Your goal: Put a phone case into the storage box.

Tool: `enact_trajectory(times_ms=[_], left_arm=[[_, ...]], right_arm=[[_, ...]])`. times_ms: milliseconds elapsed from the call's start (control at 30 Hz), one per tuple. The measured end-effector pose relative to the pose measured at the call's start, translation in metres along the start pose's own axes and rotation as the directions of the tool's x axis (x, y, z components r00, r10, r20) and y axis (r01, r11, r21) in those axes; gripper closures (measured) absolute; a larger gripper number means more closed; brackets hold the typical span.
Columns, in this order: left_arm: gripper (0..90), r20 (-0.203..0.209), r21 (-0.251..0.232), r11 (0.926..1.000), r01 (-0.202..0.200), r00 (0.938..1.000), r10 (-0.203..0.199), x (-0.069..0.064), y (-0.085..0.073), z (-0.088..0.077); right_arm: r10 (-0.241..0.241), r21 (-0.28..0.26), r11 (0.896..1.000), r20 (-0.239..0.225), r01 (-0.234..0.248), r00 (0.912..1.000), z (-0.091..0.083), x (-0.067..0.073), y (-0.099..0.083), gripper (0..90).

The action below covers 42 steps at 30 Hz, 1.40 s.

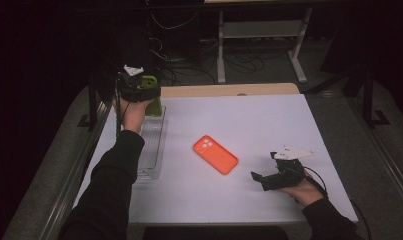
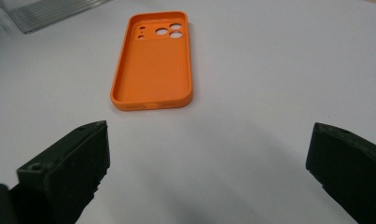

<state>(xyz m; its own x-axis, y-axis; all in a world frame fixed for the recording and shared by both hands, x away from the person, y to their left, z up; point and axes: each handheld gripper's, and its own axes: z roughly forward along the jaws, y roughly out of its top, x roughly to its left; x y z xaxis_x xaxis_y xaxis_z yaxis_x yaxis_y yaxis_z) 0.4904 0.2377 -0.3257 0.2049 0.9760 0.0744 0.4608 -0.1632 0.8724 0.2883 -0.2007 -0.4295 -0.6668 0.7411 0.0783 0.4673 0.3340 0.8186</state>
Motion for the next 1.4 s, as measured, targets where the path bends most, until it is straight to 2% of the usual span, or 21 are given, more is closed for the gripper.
enact_trajectory(times_ms=[167, 267, 533, 700, 967, 1100, 1400], left_arm=[[14.2, -0.032, 0.025, 0.9996, -0.011, 0.9994, 0.011, -0.001, -0.005, 0.013], [14.2, -0.044, 0.043, 0.9991, 0.001, 0.999, 0.001, -0.001, -0.008, 0.019], [13.9, -0.068, 0.053, 0.9986, -0.001, 0.9977, 0.005, -0.006, -0.015, 0.029], [13.8, -0.076, 0.061, 0.9979, 0.023, 0.9969, -0.018, -0.006, -0.023, 0.034], [13.5, -0.085, 0.065, 0.9971, 0.04, 0.9958, -0.034, -0.005, -0.033, 0.038], [13.1, -0.097, 0.055, 0.9981, 0.027, 0.995, -0.022, -0.005, -0.034, 0.038], [11.4, -0.095, 0.054, 0.998, 0.033, 0.995, -0.028, -0.006, -0.037, 0.038]], right_arm=[[0.001, 0.0, 1.0, -0.001, -0.001, 1.0, 0.0, 0.0, 0.0, 0.0], [0.002, -0.001, 1.0, -0.001, -0.002, 1.0, -0.001, 0.0, 0.0, 0.0], [0.004, -0.004, 1.0, 0.001, -0.004, 1.0, -0.001, 0.0, 0.0, 0.0], [0.005, -0.005, 1.0, 0.002, -0.005, 1.0, -0.002, 0.0, 0.0, 0.0], [0.003, -0.005, 1.0, 0.003, -0.003, 1.0, -0.002, 0.0, 0.0, 0.0], [0.003, -0.005, 1.0, 0.003, -0.003, 1.0, -0.002, 0.0, 0.0, 0.0], [0.005, -0.003, 1.0, 0.004, -0.005, 1.0, -0.002, 0.001, 0.0, 0.0]])
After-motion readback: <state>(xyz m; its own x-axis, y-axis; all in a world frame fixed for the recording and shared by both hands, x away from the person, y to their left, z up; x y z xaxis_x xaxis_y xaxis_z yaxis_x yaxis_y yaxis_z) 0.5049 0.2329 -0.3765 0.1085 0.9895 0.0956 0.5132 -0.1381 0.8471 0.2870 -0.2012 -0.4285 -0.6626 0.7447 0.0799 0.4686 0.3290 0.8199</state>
